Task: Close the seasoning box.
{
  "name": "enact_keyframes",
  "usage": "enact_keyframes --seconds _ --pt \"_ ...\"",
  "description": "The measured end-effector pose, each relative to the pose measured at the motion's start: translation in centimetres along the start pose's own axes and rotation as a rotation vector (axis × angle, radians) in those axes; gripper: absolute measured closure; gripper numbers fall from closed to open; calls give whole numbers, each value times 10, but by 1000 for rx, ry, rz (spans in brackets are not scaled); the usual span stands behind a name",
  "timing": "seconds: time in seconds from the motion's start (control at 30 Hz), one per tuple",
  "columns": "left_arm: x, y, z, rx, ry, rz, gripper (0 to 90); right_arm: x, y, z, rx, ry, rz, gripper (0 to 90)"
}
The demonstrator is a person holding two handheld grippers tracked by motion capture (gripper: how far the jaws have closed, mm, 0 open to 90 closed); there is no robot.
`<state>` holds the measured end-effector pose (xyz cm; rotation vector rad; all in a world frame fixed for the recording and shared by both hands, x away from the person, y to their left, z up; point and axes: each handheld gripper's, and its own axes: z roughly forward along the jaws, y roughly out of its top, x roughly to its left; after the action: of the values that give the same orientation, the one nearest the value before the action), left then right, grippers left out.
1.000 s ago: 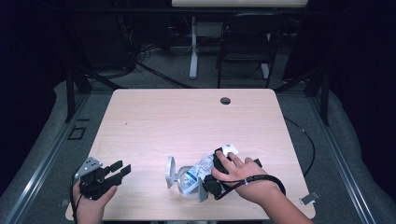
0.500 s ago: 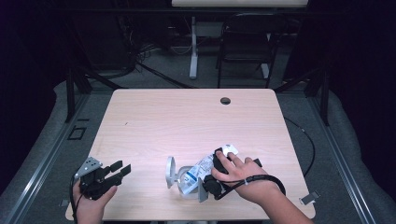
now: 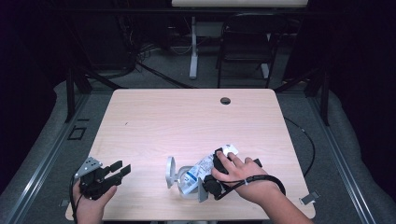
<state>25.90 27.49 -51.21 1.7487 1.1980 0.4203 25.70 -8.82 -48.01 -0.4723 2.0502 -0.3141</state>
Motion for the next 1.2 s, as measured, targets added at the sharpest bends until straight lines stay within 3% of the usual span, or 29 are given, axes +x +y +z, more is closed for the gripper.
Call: enact_keyframes --seconds 1.2 --pt "1 0 -1 3 1 0 568 -2 0 -1 -2 5 -8 494"
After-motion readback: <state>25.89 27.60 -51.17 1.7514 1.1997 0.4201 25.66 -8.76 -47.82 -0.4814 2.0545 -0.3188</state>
